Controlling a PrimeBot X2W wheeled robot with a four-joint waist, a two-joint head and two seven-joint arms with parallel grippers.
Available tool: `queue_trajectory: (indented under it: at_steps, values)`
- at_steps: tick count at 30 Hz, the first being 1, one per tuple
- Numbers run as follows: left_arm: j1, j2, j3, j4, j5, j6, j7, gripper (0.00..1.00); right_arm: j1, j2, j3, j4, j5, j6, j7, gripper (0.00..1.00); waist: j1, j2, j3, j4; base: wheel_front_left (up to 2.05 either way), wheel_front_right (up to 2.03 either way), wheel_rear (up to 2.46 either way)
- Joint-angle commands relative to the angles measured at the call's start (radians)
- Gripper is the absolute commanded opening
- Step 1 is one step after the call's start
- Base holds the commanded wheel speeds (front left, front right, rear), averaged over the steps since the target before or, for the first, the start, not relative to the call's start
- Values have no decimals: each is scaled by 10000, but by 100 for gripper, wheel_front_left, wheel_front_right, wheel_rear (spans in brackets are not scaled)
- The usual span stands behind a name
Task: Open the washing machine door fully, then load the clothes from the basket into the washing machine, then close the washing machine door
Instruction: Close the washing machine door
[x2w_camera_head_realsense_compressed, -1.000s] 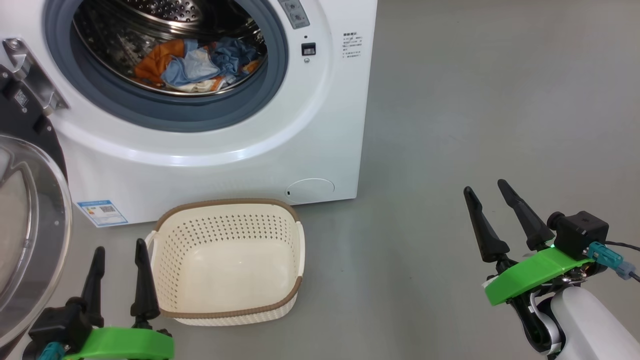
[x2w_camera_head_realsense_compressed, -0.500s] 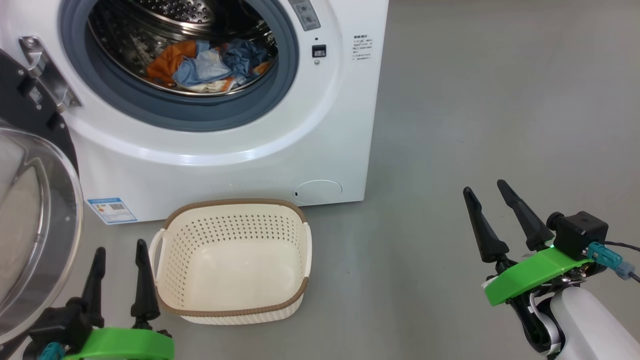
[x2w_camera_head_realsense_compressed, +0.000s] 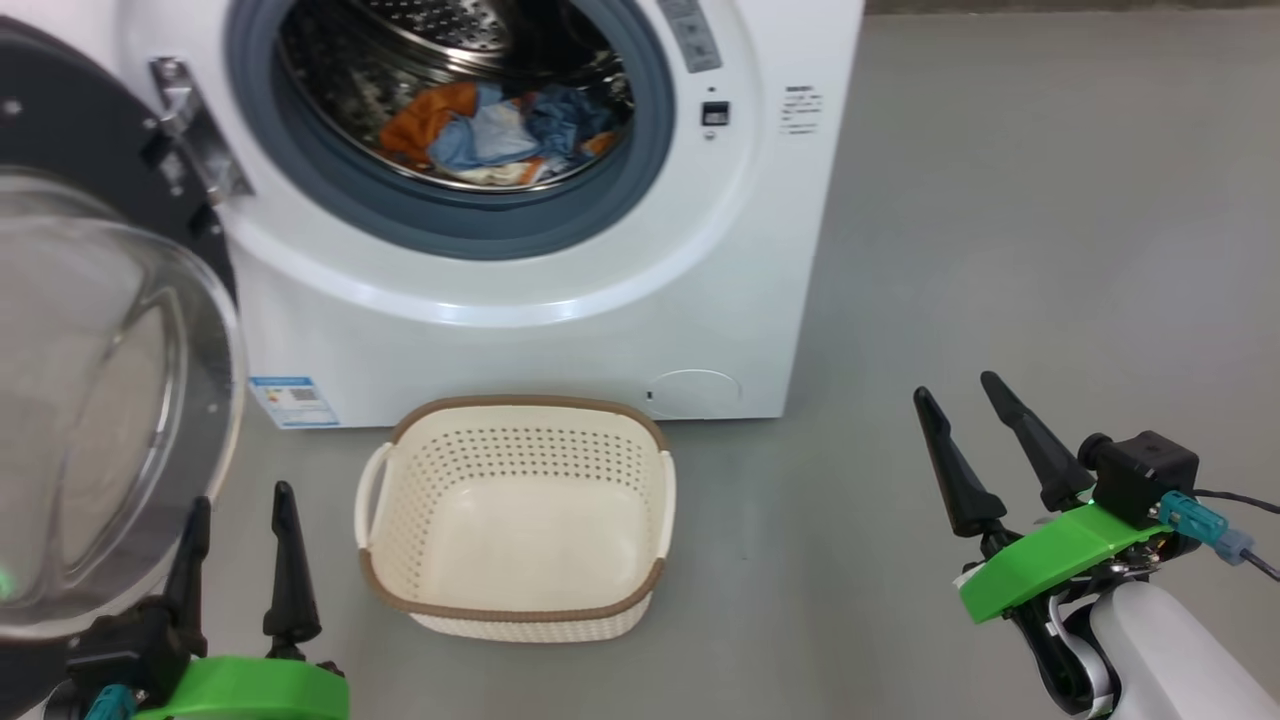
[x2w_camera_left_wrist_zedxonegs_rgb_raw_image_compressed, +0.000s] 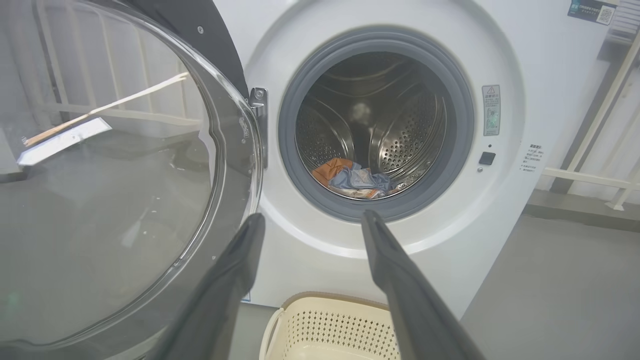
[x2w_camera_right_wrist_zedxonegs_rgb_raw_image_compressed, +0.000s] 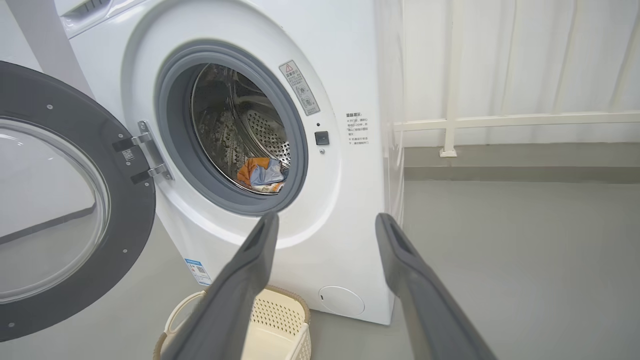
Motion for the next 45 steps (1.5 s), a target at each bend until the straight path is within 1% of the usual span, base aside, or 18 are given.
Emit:
queue_trajectory:
  at_steps: [1, 8, 9, 10, 11, 23, 39, 45]
  values:
    - [-15, 164, 367, -192, 116, 102, -65, 100, 96, -52, 215, -179, 167, 46, -80, 100, 0, 0, -108, 470, 0, 0, 0]
    - [128, 177, 375, -186, 134, 241, -48, 100, 127, -30, 329, -136, 227, 46, -80, 100, 0, 0, -197, 1411, 0, 0, 0]
    - [128, 177, 375, -186, 134, 241, -48, 100, 127, -30, 329, -136, 227, 46, -80, 100, 0, 0, -197, 1411, 0, 0, 0]
    - [150, 194, 376, -195, 133, 282, -22, 100, 125, -19, 347, -123, 246, 46, -80, 100, 0, 0, -213, 1690, 0, 0, 0]
    - [150, 194, 376, -195, 133, 282, -22, 100, 125, -19, 347, -123, 246, 46, -80, 100, 0, 0, -213, 1690, 0, 0, 0]
    - [252, 240, 329, -249, 68, 437, 100, 100, 146, 36, 473, -83, 305, 46, -80, 100, 0, 0, -290, 3104, 0, 0, 0]
    - [367, 287, 256, -332, -63, 496, 141, 100, 143, 64, 577, -13, 349, 46, -80, 100, 0, 0, -390, 4222, 0, 0, 0]
    - [455, 310, 320, -398, -134, 555, 114, 100, 56, 109, 699, 15, 356, 46, -80, 100, 0, 0, -395, 4364, 0, 0, 0]
